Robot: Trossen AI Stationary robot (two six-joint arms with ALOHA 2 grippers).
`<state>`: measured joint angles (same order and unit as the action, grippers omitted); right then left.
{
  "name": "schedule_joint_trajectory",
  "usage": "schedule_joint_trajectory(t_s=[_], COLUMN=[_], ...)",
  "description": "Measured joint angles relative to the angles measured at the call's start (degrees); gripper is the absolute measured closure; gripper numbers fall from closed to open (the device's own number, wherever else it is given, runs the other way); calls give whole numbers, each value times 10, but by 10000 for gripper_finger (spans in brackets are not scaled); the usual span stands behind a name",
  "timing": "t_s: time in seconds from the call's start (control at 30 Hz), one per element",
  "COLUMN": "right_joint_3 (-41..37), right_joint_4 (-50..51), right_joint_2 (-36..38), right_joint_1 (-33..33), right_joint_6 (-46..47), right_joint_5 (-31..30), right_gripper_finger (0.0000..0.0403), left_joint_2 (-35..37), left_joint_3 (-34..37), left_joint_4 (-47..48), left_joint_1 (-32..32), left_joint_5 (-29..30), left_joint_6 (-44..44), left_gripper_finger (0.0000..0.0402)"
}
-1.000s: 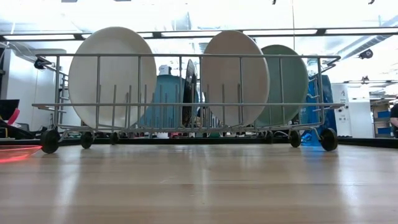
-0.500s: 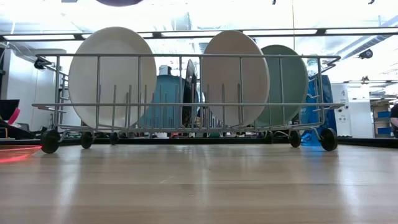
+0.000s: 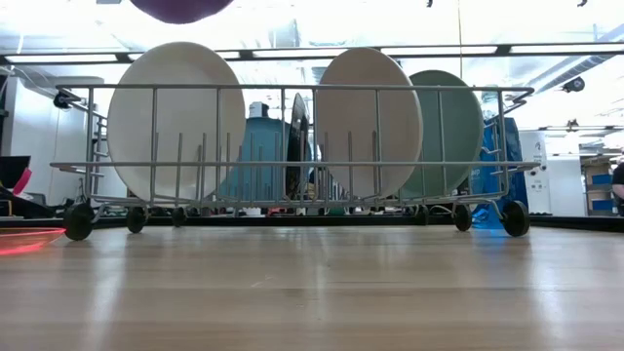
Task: Sort dishes
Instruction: Put the purple plate in the dish rack
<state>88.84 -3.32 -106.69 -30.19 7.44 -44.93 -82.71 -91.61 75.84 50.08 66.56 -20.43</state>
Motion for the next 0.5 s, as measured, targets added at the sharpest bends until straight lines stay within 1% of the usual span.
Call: schedule_joint_trajectory(t_s=[0.1, 0.23, 0.37, 0.5], right_joint_3=[0, 0, -1, -1], right_joint_4=[-21, -34, -35, -31], right_joint_2=[-1, -2, -2, -2], right_joint_1=[11, 14, 17, 18], right_joint_6=[-1, -11, -10, -12], right_joint_5=[46, 52, 31, -26], right_gripper_finger=[221, 257, 315, 370], left_joint_2=[0, 1, 1, 1], left_joint_3=[3, 3, 3, 2], left_joint_4=[-3, -2, -5, -9], left_joint_1=[1, 2, 3, 2], left_joint_5=[2, 10, 22, 41], left_joint_6=[-6, -14, -14, 3], left_gripper_finger=[393, 387, 370, 356])
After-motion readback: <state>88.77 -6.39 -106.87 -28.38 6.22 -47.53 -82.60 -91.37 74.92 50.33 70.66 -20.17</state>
